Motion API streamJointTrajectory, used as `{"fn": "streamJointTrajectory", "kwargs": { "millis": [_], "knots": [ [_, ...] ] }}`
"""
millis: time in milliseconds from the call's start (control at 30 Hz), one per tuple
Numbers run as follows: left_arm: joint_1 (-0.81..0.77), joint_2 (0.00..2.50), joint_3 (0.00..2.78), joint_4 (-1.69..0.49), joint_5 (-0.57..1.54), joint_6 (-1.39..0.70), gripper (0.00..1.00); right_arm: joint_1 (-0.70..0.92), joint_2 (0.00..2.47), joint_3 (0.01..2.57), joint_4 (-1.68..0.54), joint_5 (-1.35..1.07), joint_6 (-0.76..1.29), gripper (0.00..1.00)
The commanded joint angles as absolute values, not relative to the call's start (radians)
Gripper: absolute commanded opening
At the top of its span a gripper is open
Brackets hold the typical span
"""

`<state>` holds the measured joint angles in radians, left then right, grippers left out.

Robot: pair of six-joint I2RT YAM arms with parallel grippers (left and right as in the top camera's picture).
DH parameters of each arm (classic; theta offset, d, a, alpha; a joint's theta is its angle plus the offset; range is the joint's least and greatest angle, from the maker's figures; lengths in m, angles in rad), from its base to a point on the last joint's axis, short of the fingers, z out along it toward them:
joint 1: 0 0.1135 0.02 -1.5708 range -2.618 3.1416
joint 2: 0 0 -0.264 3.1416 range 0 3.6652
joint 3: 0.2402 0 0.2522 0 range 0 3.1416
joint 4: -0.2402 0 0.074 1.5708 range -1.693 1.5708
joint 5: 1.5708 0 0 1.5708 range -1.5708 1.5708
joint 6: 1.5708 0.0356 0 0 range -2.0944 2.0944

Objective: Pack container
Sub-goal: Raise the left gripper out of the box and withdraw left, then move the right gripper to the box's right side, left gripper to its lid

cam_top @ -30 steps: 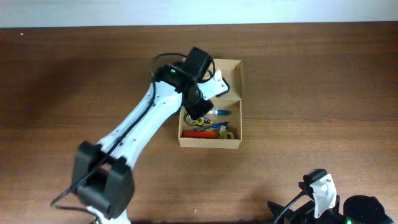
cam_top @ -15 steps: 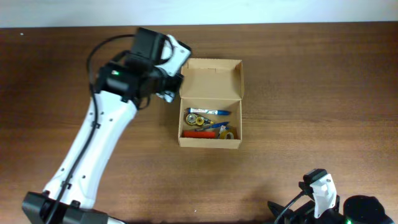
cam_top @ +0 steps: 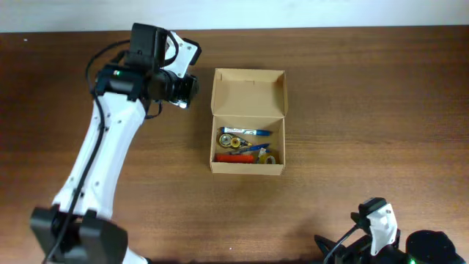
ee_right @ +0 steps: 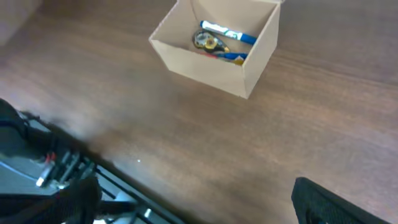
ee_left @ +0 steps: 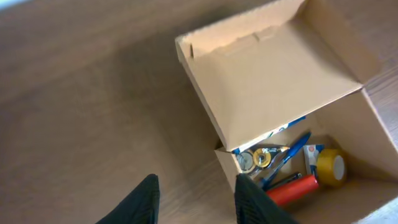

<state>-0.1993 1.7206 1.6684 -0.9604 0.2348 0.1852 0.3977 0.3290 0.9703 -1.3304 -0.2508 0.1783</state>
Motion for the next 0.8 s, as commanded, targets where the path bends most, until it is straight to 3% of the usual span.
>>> {"fn": "streamJointTrajectory", "kwargs": {
  "millis": [0,267,400,500,600,767],
  "knots": [
    [-0.187,1.782,1.683,-0.958,0.293,0.169,0.33,0.391,0.327,0.971,-1.324,-0.288,0.339,0.99],
    [-0.178,1.872,1.683,-0.929,0.297,0.169,0.28,0.391,0.328,0.931,-1.178,-0.205,0.364,1.0],
    [-0.157,1.897,1.683,-0.915,0.308,0.169,0.22,0.391,0.361,0.871,-1.078,-0.106,0.466,0.52],
    [-0.136,1.901,1.683,-0.894,0.312,0.169,0.07,0.391,0.45,0.841,-0.964,-0.047,0.477,0.24],
    [-0.119,1.901,1.683,-0.871,0.312,0.169,0.02,0.391,0.588,0.841,-0.857,-0.022,0.477,0.11],
    [-0.105,1.901,1.683,-0.824,0.322,0.169,0.02,0.391,0.862,0.842,-0.67,-0.022,0.477,0.03]
  ]
}}
